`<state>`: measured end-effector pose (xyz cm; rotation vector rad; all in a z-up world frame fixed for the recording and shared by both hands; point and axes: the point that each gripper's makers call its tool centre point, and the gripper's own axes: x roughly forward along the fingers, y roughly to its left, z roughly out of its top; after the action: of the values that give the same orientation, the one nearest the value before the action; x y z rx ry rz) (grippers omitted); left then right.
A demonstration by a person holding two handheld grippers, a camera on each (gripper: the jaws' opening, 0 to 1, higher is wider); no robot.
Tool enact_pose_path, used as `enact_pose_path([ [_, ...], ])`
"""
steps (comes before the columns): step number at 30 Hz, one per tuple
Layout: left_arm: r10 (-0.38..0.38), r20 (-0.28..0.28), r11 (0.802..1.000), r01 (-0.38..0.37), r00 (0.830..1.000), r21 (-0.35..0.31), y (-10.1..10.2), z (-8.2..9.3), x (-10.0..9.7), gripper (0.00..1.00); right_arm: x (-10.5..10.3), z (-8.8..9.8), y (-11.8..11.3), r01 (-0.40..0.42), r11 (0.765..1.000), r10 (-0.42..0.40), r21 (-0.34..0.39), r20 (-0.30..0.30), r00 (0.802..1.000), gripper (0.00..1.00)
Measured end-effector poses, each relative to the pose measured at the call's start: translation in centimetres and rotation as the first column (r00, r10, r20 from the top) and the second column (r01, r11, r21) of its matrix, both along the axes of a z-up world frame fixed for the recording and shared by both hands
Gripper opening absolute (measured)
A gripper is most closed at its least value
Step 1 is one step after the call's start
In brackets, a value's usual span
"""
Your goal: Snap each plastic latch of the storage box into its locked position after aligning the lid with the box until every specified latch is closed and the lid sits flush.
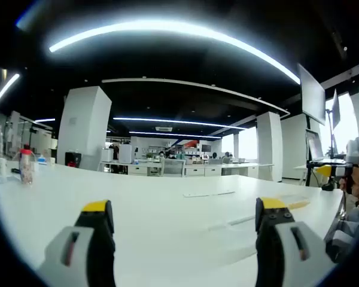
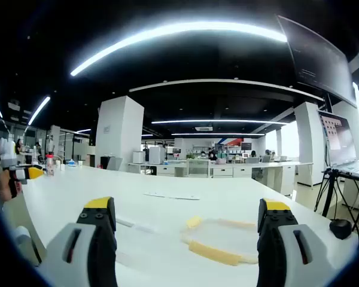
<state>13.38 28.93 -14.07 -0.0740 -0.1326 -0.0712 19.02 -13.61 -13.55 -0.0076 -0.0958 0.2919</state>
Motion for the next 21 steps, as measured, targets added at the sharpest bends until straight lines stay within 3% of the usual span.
enact_pose_path([
  [21,-0.016,0.028,1.000,0.016,0.999,-0.007,-0.38,0.43,-0.43,0.99,-0.41,0.16,-0.17,0.004,1.000,-0.004,0.006,0.004,1.000,0.99],
])
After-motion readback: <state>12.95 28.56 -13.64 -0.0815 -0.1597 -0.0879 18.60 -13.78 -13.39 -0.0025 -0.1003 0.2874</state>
